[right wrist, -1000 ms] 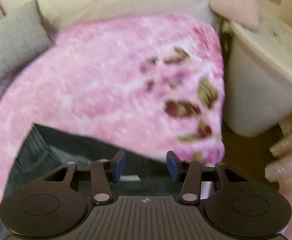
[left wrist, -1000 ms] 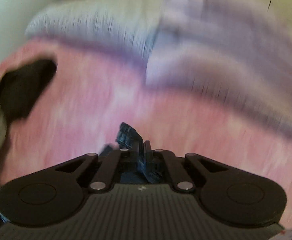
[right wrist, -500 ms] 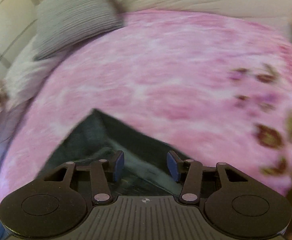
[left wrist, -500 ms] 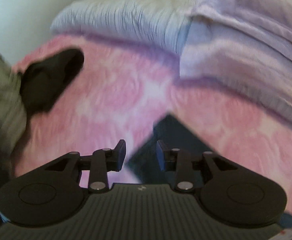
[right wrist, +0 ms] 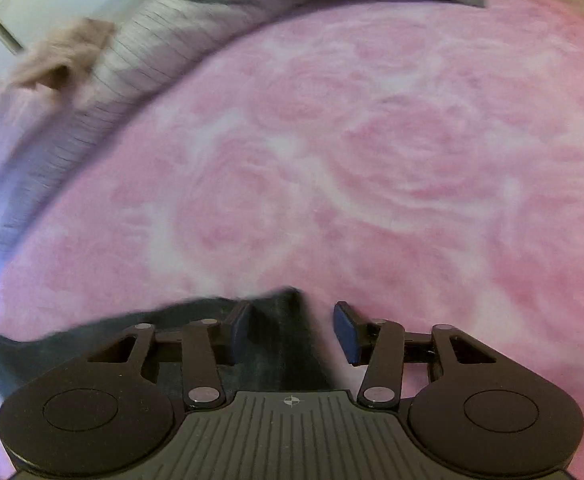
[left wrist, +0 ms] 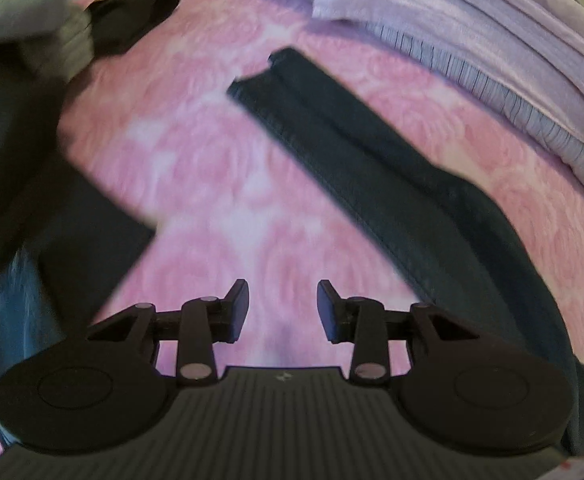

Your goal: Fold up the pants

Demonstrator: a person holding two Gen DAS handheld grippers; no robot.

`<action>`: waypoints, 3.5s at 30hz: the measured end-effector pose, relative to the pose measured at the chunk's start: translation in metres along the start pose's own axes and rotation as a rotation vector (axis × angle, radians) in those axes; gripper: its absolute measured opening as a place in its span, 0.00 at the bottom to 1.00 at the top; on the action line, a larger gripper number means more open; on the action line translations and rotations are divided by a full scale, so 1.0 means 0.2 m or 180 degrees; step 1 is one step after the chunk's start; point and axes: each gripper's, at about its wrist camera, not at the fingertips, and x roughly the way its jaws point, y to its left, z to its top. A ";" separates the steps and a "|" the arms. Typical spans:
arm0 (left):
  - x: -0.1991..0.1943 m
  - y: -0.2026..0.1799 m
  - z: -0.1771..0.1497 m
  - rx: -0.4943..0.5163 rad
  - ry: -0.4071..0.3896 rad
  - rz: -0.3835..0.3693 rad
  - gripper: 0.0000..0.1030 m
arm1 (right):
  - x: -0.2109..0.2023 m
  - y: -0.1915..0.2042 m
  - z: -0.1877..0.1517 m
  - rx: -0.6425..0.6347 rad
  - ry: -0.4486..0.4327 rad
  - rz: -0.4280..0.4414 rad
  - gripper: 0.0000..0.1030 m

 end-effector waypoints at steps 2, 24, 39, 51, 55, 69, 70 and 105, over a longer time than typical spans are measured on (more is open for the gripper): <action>-0.03 -0.01 -0.07 -0.0045 0.0018 0.0033 0.31 | -0.03 0.05 0.02 -0.0224 0.0003 0.0113 0.04; 0.53 -0.21 0.52 0.0528 -0.0215 -0.0220 0.32 | -0.46 -0.02 -0.14 0.0923 -0.0648 -0.1059 0.44; 0.88 -0.45 1.24 0.0735 -0.1190 0.0360 0.32 | -0.63 0.28 -0.54 0.1083 -0.0719 -0.1829 0.44; 0.28 -0.08 0.12 0.1355 -0.0482 -0.0639 0.31 | -0.74 0.50 -0.80 0.0495 -0.0504 -0.1586 0.44; 0.10 0.08 -0.22 0.1219 -0.0191 -0.0633 0.31 | -0.79 0.44 -0.96 0.0177 -0.0327 -0.1510 0.44; -0.22 0.24 -0.57 0.1064 -0.0268 -0.0423 0.33 | -0.52 0.14 -0.77 -0.0591 -0.0435 -0.0619 0.44; -0.22 0.25 -0.58 0.1032 -0.0261 -0.0420 0.33 | -0.50 0.13 -0.76 -0.0704 -0.0485 -0.0584 0.44; -0.23 1.05 -0.25 0.0935 -0.0656 0.0107 0.34 | -1.07 0.24 -1.39 0.0463 -0.0301 -0.1328 0.27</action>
